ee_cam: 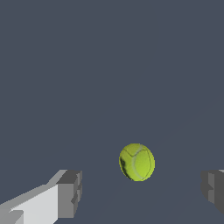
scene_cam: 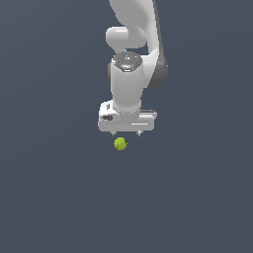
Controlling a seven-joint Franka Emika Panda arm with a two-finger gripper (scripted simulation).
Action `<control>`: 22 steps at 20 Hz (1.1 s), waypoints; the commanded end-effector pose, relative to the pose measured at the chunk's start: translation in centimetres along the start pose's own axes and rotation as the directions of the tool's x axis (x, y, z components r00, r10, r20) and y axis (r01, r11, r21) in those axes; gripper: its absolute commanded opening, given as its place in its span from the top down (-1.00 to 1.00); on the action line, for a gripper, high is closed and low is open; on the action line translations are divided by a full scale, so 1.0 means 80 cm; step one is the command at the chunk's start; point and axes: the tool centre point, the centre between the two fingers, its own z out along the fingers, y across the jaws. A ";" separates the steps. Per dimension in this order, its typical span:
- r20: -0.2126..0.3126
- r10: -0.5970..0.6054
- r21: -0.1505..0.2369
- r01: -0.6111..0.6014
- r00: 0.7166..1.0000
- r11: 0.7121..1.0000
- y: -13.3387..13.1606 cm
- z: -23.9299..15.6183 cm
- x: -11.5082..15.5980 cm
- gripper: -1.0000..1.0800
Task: Pick up the object and move it to a goal position.
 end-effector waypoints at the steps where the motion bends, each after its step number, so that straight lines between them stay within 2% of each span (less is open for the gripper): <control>1: 0.000 0.000 0.000 0.000 1.000 1.000 0.000 0.000 0.000 -0.92; 9: -0.015 0.034 -0.023 -0.035 0.999 0.999 0.029 -0.016 0.001 -0.92; 13: -0.015 0.034 -0.023 -0.035 0.999 0.999 0.029 -0.015 0.001 -0.92; 22: -0.004 0.070 -0.011 -0.070 0.998 0.997 0.030 0.025 -0.014 -0.92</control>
